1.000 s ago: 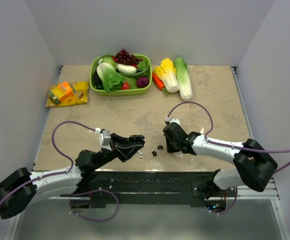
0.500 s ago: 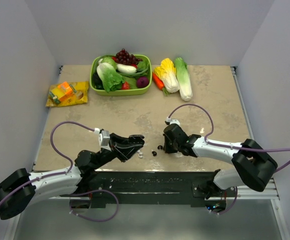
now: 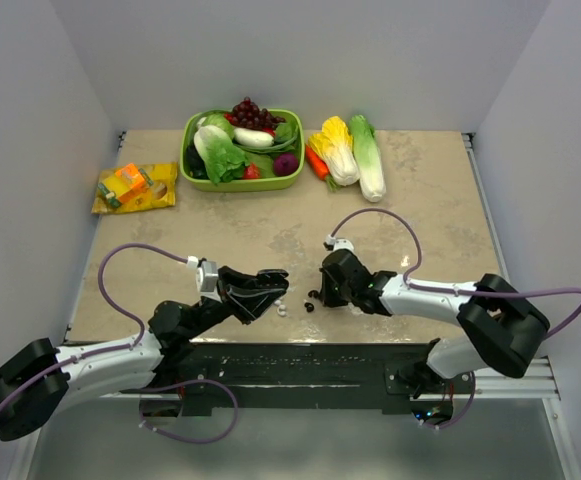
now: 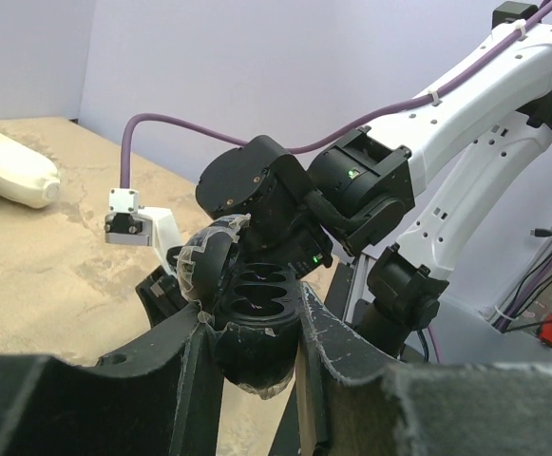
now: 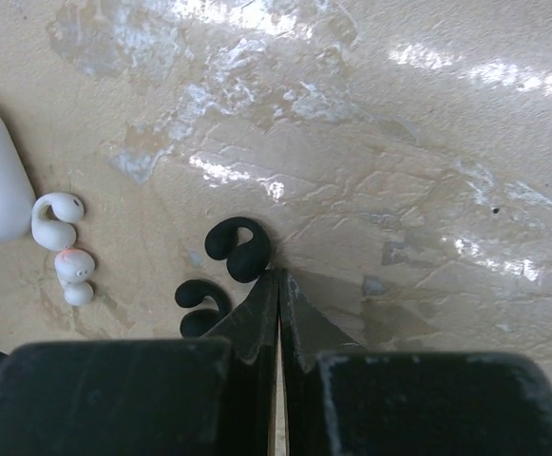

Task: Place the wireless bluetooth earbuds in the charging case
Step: Adjust the earbud at the center of the board.

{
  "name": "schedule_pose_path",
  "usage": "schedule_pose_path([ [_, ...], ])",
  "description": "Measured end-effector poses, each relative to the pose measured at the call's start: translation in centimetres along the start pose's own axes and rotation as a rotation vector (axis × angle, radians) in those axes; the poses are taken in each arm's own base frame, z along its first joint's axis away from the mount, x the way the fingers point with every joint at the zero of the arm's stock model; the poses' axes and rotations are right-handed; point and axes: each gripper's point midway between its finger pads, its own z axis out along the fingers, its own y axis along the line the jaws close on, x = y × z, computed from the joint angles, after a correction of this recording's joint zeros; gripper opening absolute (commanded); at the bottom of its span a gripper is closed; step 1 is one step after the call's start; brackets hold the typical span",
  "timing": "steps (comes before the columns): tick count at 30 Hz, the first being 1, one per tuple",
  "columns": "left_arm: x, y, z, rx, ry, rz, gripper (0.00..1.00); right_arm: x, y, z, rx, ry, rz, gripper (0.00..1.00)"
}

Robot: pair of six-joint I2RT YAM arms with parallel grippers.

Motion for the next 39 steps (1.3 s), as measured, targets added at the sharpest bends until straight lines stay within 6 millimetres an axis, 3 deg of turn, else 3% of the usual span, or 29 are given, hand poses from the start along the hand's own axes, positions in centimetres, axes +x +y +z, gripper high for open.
schedule_pose_path([
  [10,0.1,0.0,0.0,-0.001,0.003,-0.001,0.00,1.2,1.6,-0.2,-0.041,0.027,-0.020,0.01],
  [13,0.1,0.0,0.0,-0.001,0.004,-0.001,0.00,1.3,1.7,-0.2,-0.043,0.028,-0.021,0.06],
  [18,0.1,0.0,0.0,-0.002,0.004,-0.001,0.00,1.3,1.1,-1.8,-0.027,0.037,-0.025,0.21],
  [22,0.2,0.1,0.0,-0.003,0.007,-0.001,0.00,-0.5,1.7,-3.7,-0.043,-0.017,-0.046,0.40],
  [24,0.3,0.1,0.0,-0.005,0.010,-0.002,0.00,-1.5,2.1,-4.1,-0.050,-0.043,-0.062,0.45],
  [25,0.3,0.1,-0.1,-0.006,0.013,-0.002,0.00,-1.9,2.2,-4.1,-0.046,-0.053,-0.077,0.51],
  [28,0.4,0.2,-0.1,-0.007,0.016,-0.003,0.00,-2.0,2.2,-3.2,-0.029,-0.042,-0.117,0.57],
  [32,0.5,0.2,-0.1,-0.010,0.021,-0.003,0.00,-1.5,1.2,-2.0,0.006,-0.010,-0.148,0.57],
  [39,0.3,0.1,-0.2,-0.009,0.016,-0.002,0.00,-3.0,0.5,-1.4,0.016,-0.049,-0.135,0.57],
])
